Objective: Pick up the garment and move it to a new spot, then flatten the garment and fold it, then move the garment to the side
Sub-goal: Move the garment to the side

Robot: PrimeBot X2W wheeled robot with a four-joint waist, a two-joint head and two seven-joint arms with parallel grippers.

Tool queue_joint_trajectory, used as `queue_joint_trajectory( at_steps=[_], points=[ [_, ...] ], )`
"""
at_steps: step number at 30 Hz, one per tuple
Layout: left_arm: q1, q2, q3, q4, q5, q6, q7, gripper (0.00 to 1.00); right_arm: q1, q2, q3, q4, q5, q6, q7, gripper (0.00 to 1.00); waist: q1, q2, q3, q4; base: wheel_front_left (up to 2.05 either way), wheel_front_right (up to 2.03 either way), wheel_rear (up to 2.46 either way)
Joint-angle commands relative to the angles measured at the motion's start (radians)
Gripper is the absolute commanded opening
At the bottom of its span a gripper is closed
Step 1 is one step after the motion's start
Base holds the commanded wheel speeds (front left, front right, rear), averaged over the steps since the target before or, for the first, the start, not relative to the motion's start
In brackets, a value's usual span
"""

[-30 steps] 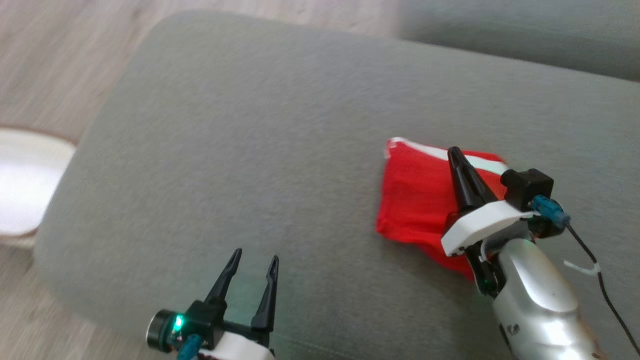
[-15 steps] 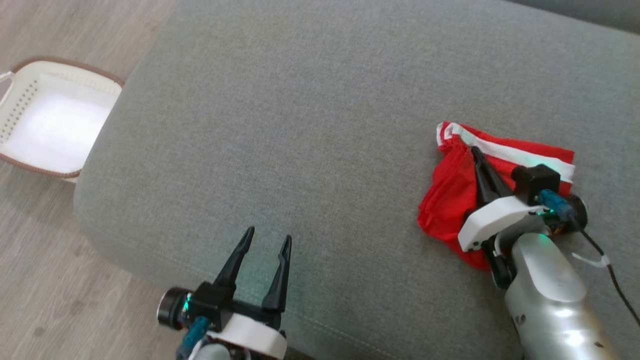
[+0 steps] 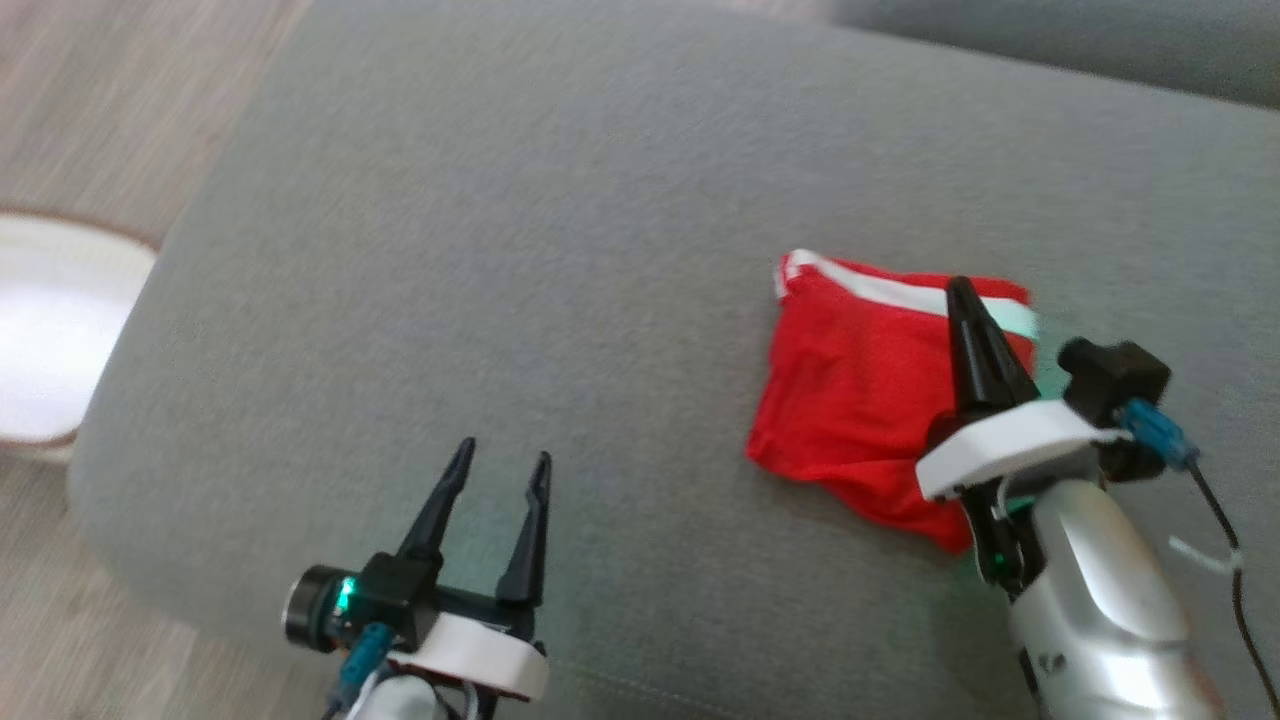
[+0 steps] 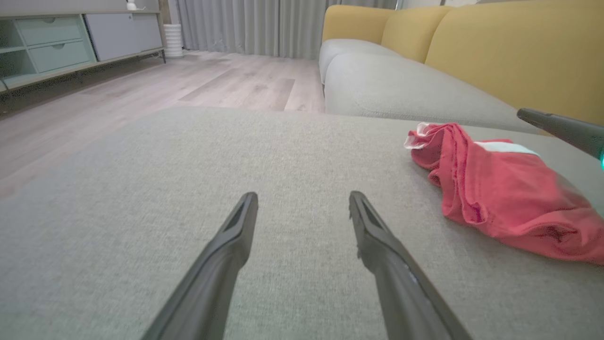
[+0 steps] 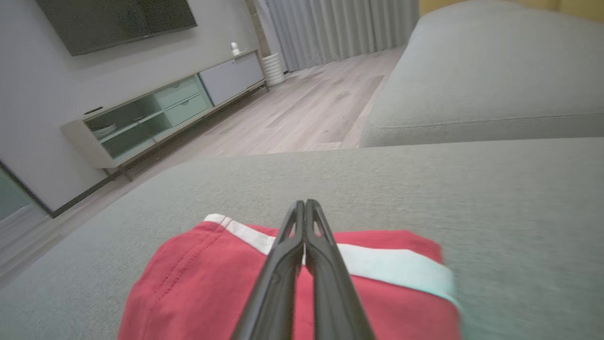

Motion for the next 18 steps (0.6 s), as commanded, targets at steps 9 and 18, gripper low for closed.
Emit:
queue_joint_trajectory(
  at_steps=[9, 18],
  points=[
    [0.014, 0.003, 0.131, -0.015, 0.056, 0.009, -0.005, 1.0, 0.122, 0.005, -0.019, -0.136, 0.004, -0.001, -0.002, 1.0, -0.0001, 0.0, -0.141, -0.185, 0.0, 0.0, 0.0],
    [0.073, 0.003, 0.21, -0.007, 0.112, 0.033, -0.005, 1.0, 0.244, 0.005, -0.062, -0.164, -0.026, -0.001, -0.002, 1.0, -0.0001, 0.0, -0.189, -0.29, 0.0, 0.0, 0.0]
  ],
)
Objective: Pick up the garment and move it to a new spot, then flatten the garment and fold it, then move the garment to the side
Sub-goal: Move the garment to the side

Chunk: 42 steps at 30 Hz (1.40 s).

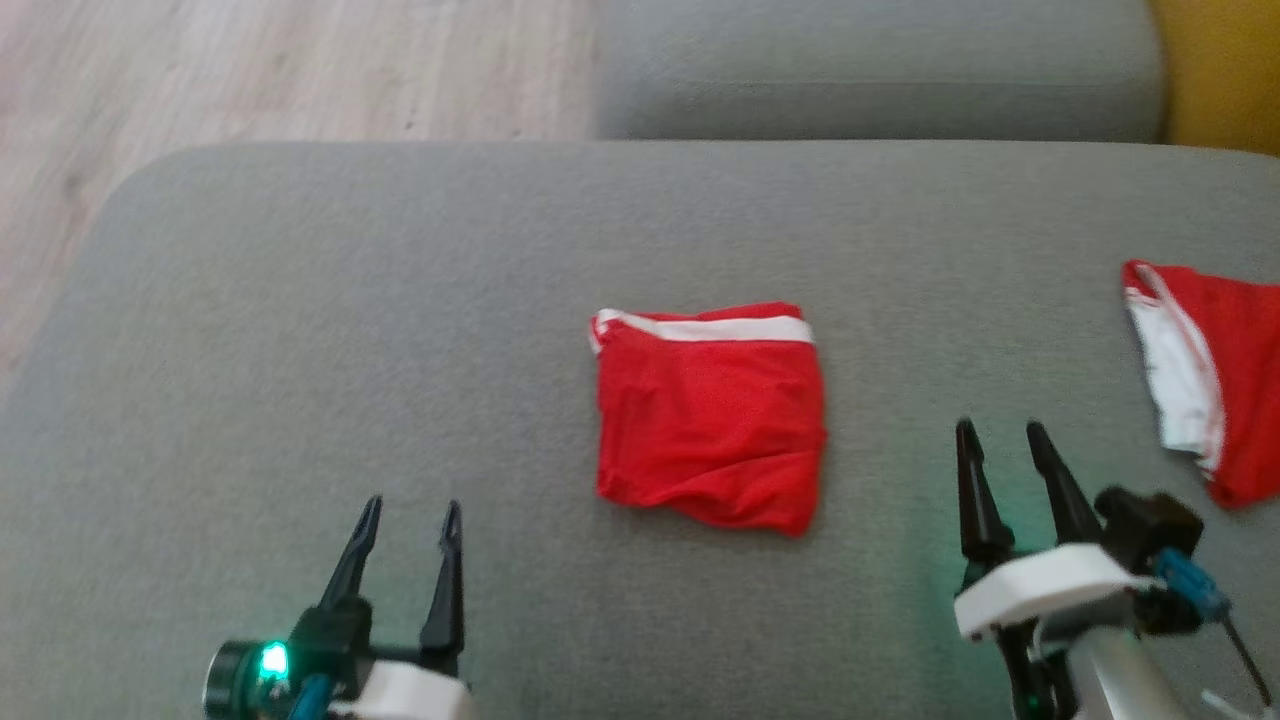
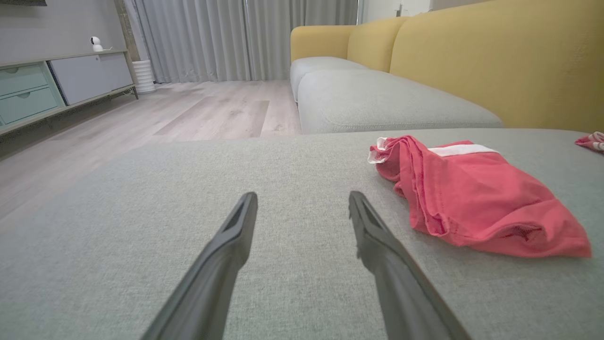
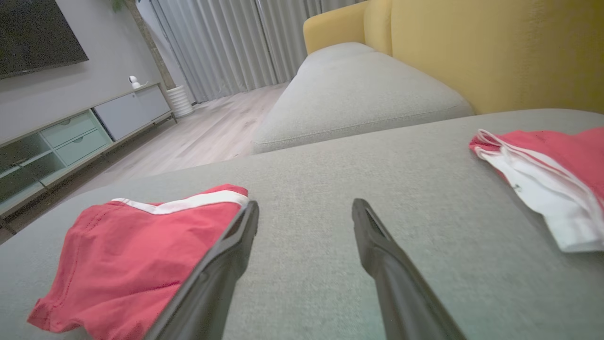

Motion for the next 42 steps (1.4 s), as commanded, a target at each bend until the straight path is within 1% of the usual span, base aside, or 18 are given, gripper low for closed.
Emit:
queue_joint_trajectory(
  at_steps=[1, 7, 12, 17, 21, 22, 26, 30, 33, 34, 37, 38, 39, 40, 42],
  points=[
    [0.0, 0.003, 0.049, -0.032, 0.011, 0.011, -0.005, 1.0, -0.004, -0.001, 0.015, -0.034, -0.01, -0.001, -0.003, 1.0, 0.0002, 0.0, -0.03, -0.04, 0.0, 0.0, 0.0],
    [0.053, 0.003, 0.074, -0.03, 0.023, 0.026, -0.005, 1.0, 0.032, -0.001, 0.024, -0.039, -0.008, -0.001, -0.003, 1.0, 0.0002, 0.0, -0.047, -0.072, 0.0, 0.0, 0.0],
    [0.063, 0.003, 0.072, -0.03, 0.023, 0.026, -0.005, 1.0, 0.034, -0.001, 0.029, -0.04, -0.002, -0.001, -0.003, 1.0, 0.0002, 0.0, -0.049, -0.077, 0.0, 0.0, 0.0],
    [0.043, 0.003, 0.04, -0.027, 0.017, 0.015, -0.005, 1.0, 0.017, -0.001, 0.057, -0.011, 0.003, -0.001, -0.003, 1.0, 0.0002, 0.0, -0.027, -0.043, 0.0, 0.0, 0.0],
    [0.018, 0.003, 0.0, -0.025, -0.001, 0.003, -0.005, 1.0, -0.054, -0.001, 0.096, 0.047, 0.022, -0.001, -0.003, 1.0, 0.0002, 0.0, 0.024, 0.01, 0.0, 0.0, 0.0],
    [0.018, 0.003, 0.0, -0.025, -0.001, 0.003, -0.005, 1.0, -0.054, -0.001, 0.096, 0.047, 0.022, -0.001, -0.003, 1.0, 0.0002, 0.0, 0.024, 0.01, 0.0, 0.0, 0.0],
    [-0.008, 0.003, -0.035, -0.015, -0.005, -0.008, -0.005, 1.0, -0.157, -0.001, 0.125, 0.136, 0.043, -0.001, -0.003, 1.0, 0.0002, 0.0, 0.079, 0.076, 0.0, 0.0, 0.0],
    [-0.031, 0.003, -0.046, -0.006, -0.004, -0.017, -0.005, 1.0, -0.252, -0.001, 0.139, 0.245, 0.043, -0.001, -0.003, 1.0, 0.0002, 0.0, 0.126, 0.134, 0.0, 0.0, 0.0],
    [-0.041, 0.003, -0.046, -0.001, -0.003, -0.02, -0.005, 1.0, -0.298, -0.001, 0.134, 0.37, 0.034, -0.001, -0.003, 1.0, 0.0002, 0.0, 0.144, 0.168, 0.0, 0.0, 0.0],
    [-0.045, 0.003, -0.048, 0.001, -0.003, -0.023, -0.005, 1.0, -0.317, -0.001, 0.138, 0.444, 0.03, -0.001, -0.003, 1.0, 0.0002, 0.0, 0.148, 0.182, 0.0, 0.0, 0.0],
    [-0.045, 0.003, -0.051, -0.001, -0.006, -0.023, -0.005, 1.0, -0.322, -0.001, 0.157, 0.522, 0.044, -0.001, -0.003, 1.0, 0.0002, 0.0, 0.144, 0.189, 0.0, 0.0, 0.0],
    [-0.044, 0.003, -0.054, -0.003, -0.01, -0.022, -0.005, 1.0, -0.319, -0.001, 0.176, 0.537, 0.061, -0.001, -0.003, 0.89, 0.0002, 0.0, 0.14, 0.187, 0.0, 0.0, 0.0],
    [-0.042, 0.003, -0.057, -0.004, -0.013, -0.023, -0.005, 1.0, -0.315, -0.001, 0.197, 0.545, 0.077, -0.001, -0.003, 0.14, 0.0002, 0.0, 0.135, 0.183, 0.0, 0.0, 0.0],
    [-0.039, 0.003, -0.06, -0.005, -0.015, -0.024, -0.005, 1.0, -0.311, -0.001, 0.22, 0.547, 0.09, -0.001, -0.003, 0.0, 0.0002, 0.0, 0.13, 0.176, 0.0, 0.0, 0.0],
    [-0.035, 0.003, -0.063, -0.004, -0.021, -0.024, -0.005, 1.0, -0.31, -0.001, 0.243, 0.531, 0.112, -0.001, -0.003, 0.0, 0.0002, 0.0, 0.118, 0.154, 0.0, 0.0, 0.0]
  ],
)
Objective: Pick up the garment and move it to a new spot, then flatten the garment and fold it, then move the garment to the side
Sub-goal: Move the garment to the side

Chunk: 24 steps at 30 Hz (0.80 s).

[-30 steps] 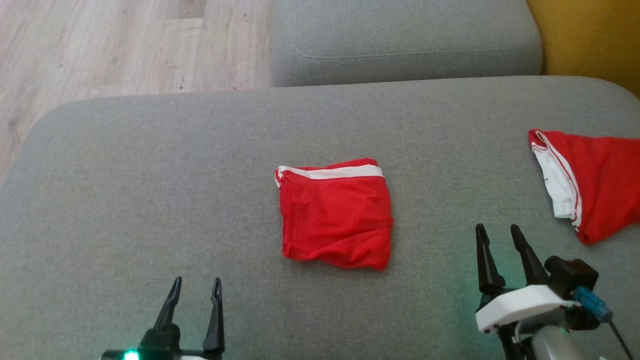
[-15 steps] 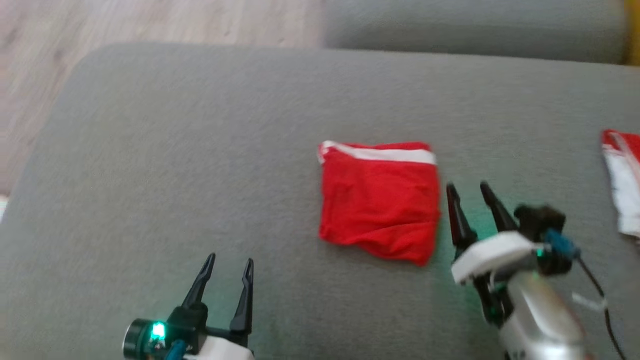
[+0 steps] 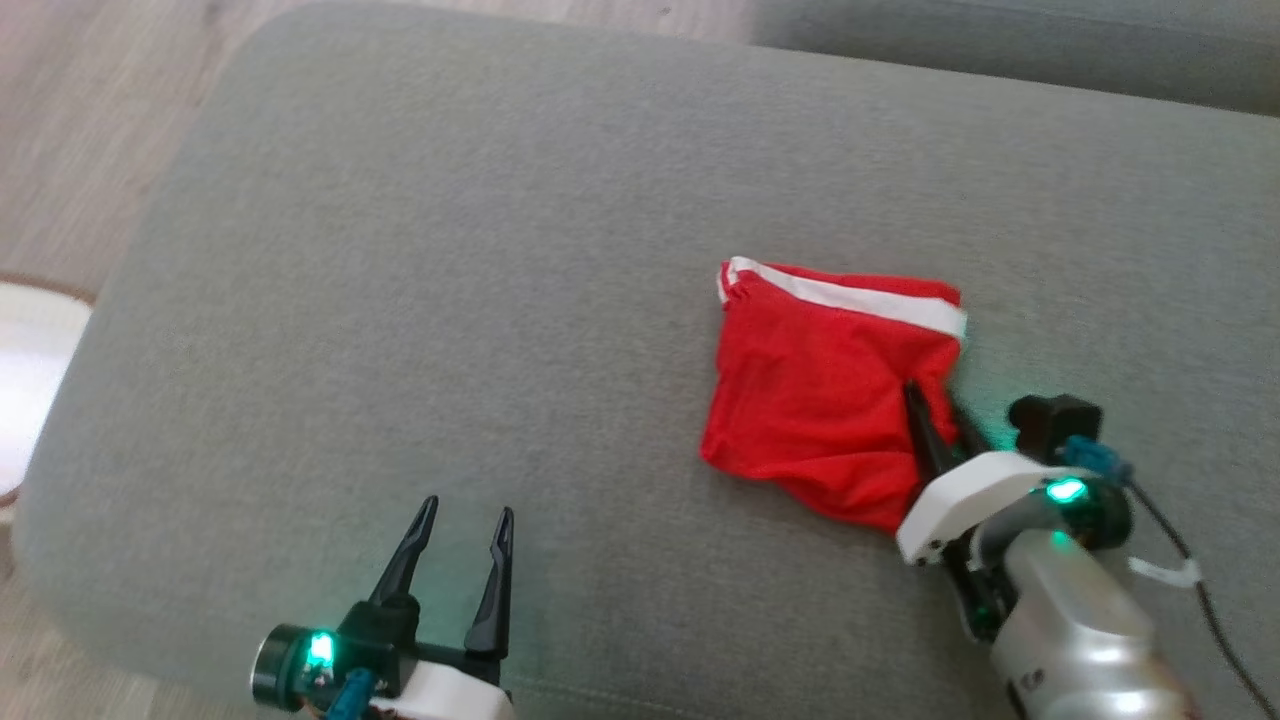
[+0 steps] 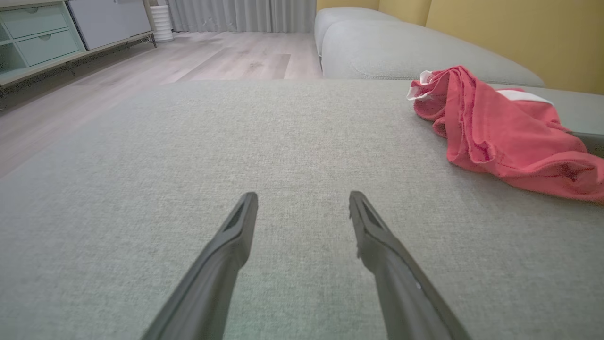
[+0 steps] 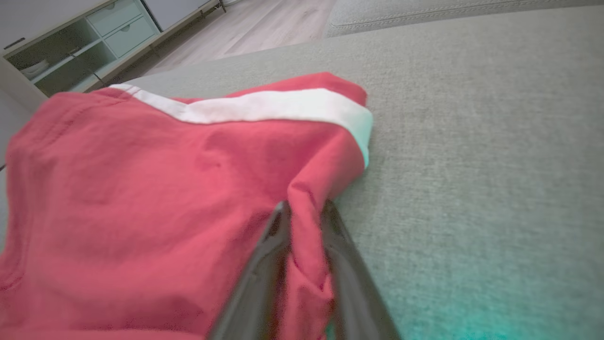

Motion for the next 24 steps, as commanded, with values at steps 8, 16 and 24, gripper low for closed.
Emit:
queue_joint_trajectory(
  at_steps=[8, 16, 24],
  points=[
    [-0.021, 0.002, 0.034, -0.05, 0.003, -0.007, -0.005, 1.0, 0.044, 0.022, -0.02, -0.13, -0.043, -0.001, 0.01, 0.0, 0.0, 0.0, -0.052, -0.235, 0.0, 0.0, 0.0],
    [-0.091, 0.002, 0.019, -0.061, 0.021, -0.03, -0.005, 1.0, 0.057, 0.022, 0.033, -0.201, -0.027, -0.001, 0.01, 0.0, 0.0, 0.0, -0.021, -0.537, 0.0, 0.0, 0.0],
    [-0.132, 0.002, -0.002, -0.055, 0.035, -0.041, -0.005, 1.0, 0.054, 0.022, 0.067, -0.232, 0.01, -0.001, 0.01, 0.0, 0.0, 0.0, 0.018, -0.67, 0.0, 0.0, 0.0]
  ],
)
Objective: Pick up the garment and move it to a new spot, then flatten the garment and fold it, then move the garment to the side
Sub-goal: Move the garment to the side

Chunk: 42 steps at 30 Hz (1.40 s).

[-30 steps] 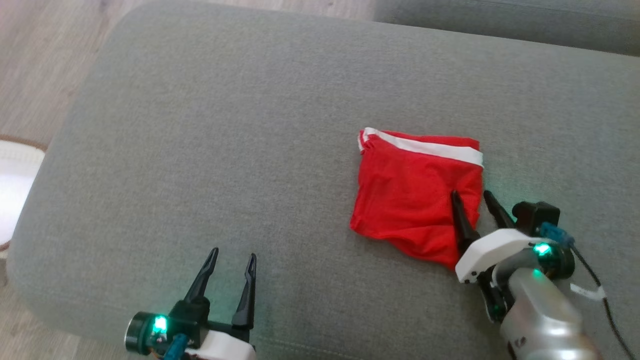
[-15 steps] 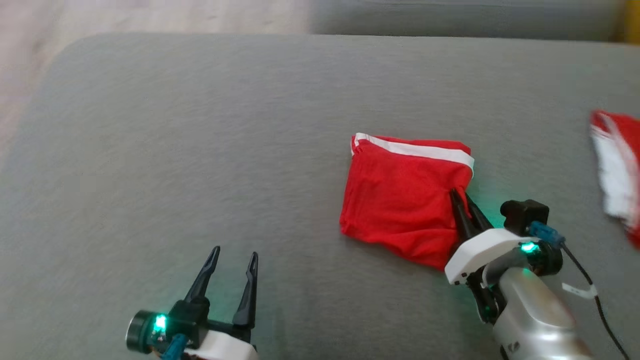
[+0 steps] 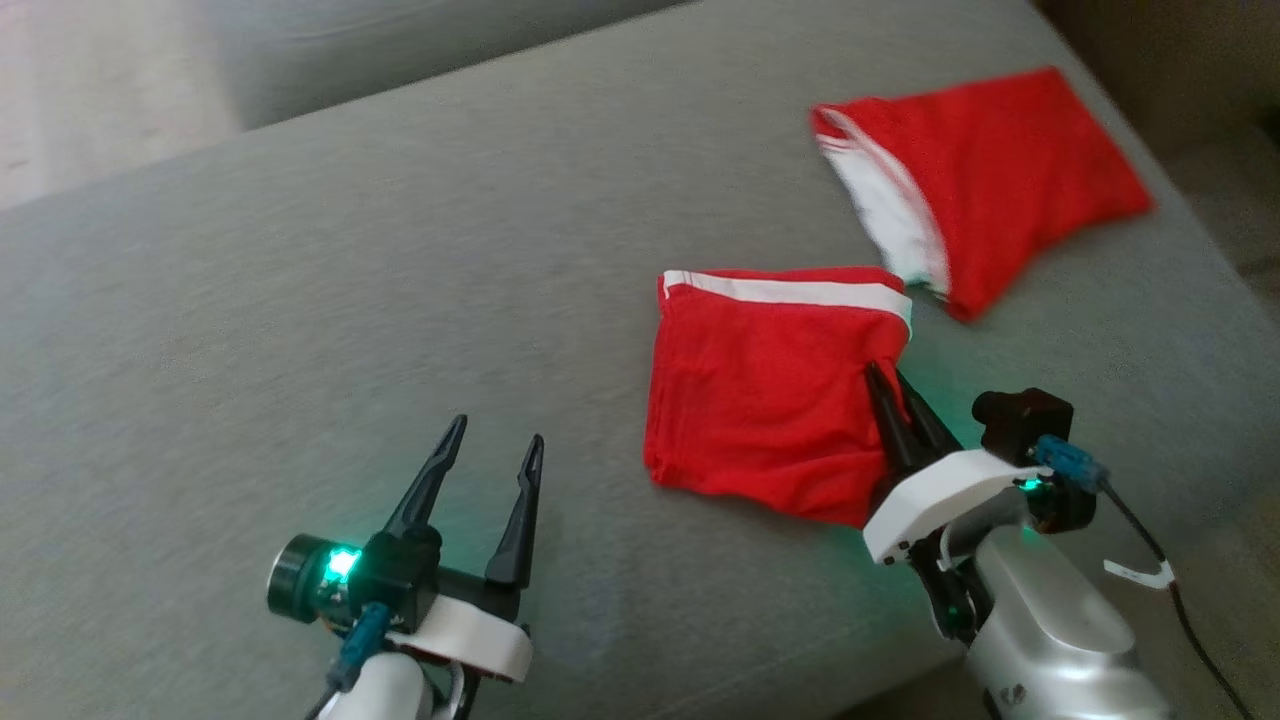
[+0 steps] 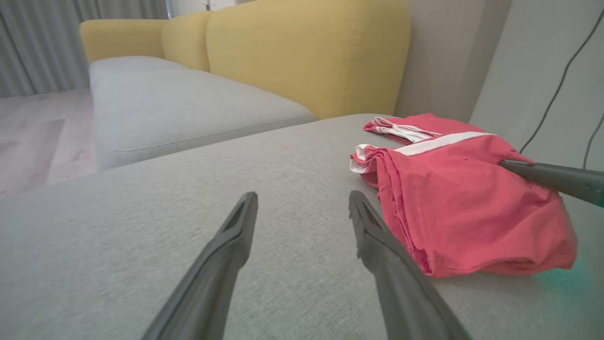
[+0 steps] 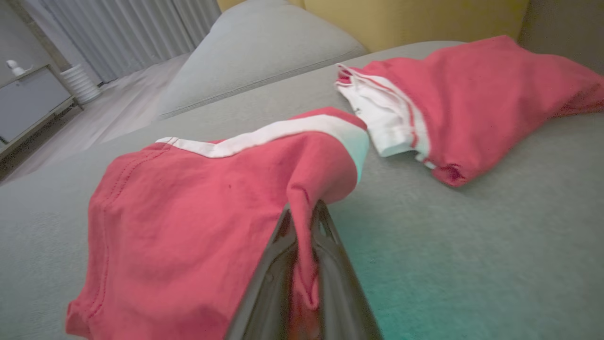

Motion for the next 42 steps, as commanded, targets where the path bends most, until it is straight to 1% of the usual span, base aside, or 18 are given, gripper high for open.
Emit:
queue_joint_trajectory(
  at_steps=[1, 5, 9, 11, 13, 16, 19, 22, 28, 29, 30, 31, 34, 36, 39, 42],
  points=[
    [-0.022, 0.003, 0.024, -0.027, 0.007, -0.003, -0.005, 1.0, -0.012, 0.005, 0.016, -0.034, 0.007, -0.001, -0.007, 0.0, 0.0, 0.0, 0.037, -0.089, 0.0, 0.0, 0.0],
    [-0.021, 0.004, 0.022, -0.024, 0.016, -0.01, -0.005, 1.0, -0.01, 0.005, 0.003, -0.049, 0.003, -0.001, -0.007, 0.0, 0.0, 0.0, 0.052, -0.09, 0.0, 0.0, 0.0],
    [-0.016, 0.004, 0.027, -0.018, 0.02, -0.014, -0.005, 1.0, -0.034, 0.005, -0.028, -0.072, -0.033, -0.001, -0.007, 0.0, 0.0, 0.0, 0.061, -0.063, 0.0, 0.0, 0.0],
    [-0.013, 0.004, 0.027, -0.017, 0.022, -0.016, -0.005, 1.0, -0.061, 0.005, -0.042, -0.071, -0.069, -0.001, -0.007, 0.0, 0.0, 0.0, 0.067, -0.042, 0.0, 0.0, 0.0],
    [-0.012, 0.004, 0.027, -0.016, 0.023, -0.017, -0.005, 1.0, -0.106, 0.005, -0.062, -0.059, -0.133, -0.001, -0.007, 0.0, 0.0, 0.0, 0.076, -0.02, 0.0, 0.0, 0.0],
    [-0.011, 0.005, 0.031, -0.016, 0.024, -0.019, -0.005, 1.0, -0.192, -0.006, -0.113, -0.005, -0.223, -0.001, -0.007, 0.0, 0.0, 0.0, 0.091, 0.015, 0.0, 0.0, 0.0],
    [-0.012, 0.006, 0.031, -0.014, 0.027, -0.023, -0.005, 1.0, -0.289, -0.068, -0.155, 0.047, -0.321, -0.001, -0.005, 0.0, 0.0, 0.0, 0.106, 0.052, 0.0, 0.0, 0.0],
    [-0.016, 0.006, 0.032, -0.016, 0.027, -0.025, -0.005, 1.0, -0.373, -0.148, -0.185, 0.095, -0.404, -0.001, 0.02, 0.0, 0.0, 0.0, 0.124, 0.091, 0.0, 0.0, 0.0],
    [-0.027, 0.005, 0.027, -0.019, 0.022, -0.027, -0.005, 1.0, -0.466, -0.309, -0.287, 0.177, -0.533, -0.001, 0.088, 0.0, 0.0, 0.0, 0.153, 0.153, 0.0, 0.0, 0.0],
    [-0.03, 0.005, 0.026, -0.02, 0.022, -0.028, -0.005, 1.0, -0.474, -0.328, -0.312, 0.185, -0.555, -0.001, 0.098, 0.04, 0.0, 0.0, 0.158, 0.159, 0.0, 0.0, 0.0],
    [-0.032, 0.005, 0.025, -0.02, 0.022, -0.029, -0.005, 1.0, -0.48, -0.344, -0.345, 0.189, -0.573, -0.001, 0.104, 0.84, 0.0, 0.0, 0.163, 0.165, 0.0, 0.0, 0.0],
    [-0.035, 0.005, 0.024, -0.019, 0.023, -0.029, -0.005, 1.0, -0.484, -0.358, -0.374, 0.193, -0.6, -0.001, 0.114, 1.0, 0.0, 0.0, 0.167, 0.171, 0.0, 0.0, 0.0],
    [-0.042, 0.005, 0.026, -0.018, 0.025, -0.03, -0.005, 1.0, -0.488, -0.37, -0.492, 0.174, -0.661, -0.001, 0.103, 1.0, 0.0, 0.0, 0.175, 0.181, 0.0, 0.0, 0.0],
    [-0.047, 0.005, 0.03, -0.018, 0.025, -0.03, -0.005, 1.0, -0.482, -0.36, -0.571, 0.15, -0.707, -0.001, 0.076, 1.0, 0.0, 0.0, 0.174, 0.186, 0.0, 0.0, 0.0],
    [-0.047, 0.005, 0.045, -0.019, 0.022, -0.023, -0.005, 1.0, -0.476, -0.303, -0.635, 0.131, -0.737, -0.001, 0.022, 1.0, 0.0, 0.0, 0.158, 0.192, 0.0, 0.0, 0.0],
    [-0.04, 0.004, 0.063, -0.02, 0.019, -0.009, -0.005, 1.0, -0.471, -0.219, -0.628, 0.122, -0.723, -0.001, -0.004, 1.0, 0.0, 0.0, 0.133, 0.198, 0.0, 0.0, 0.0]
  ],
)
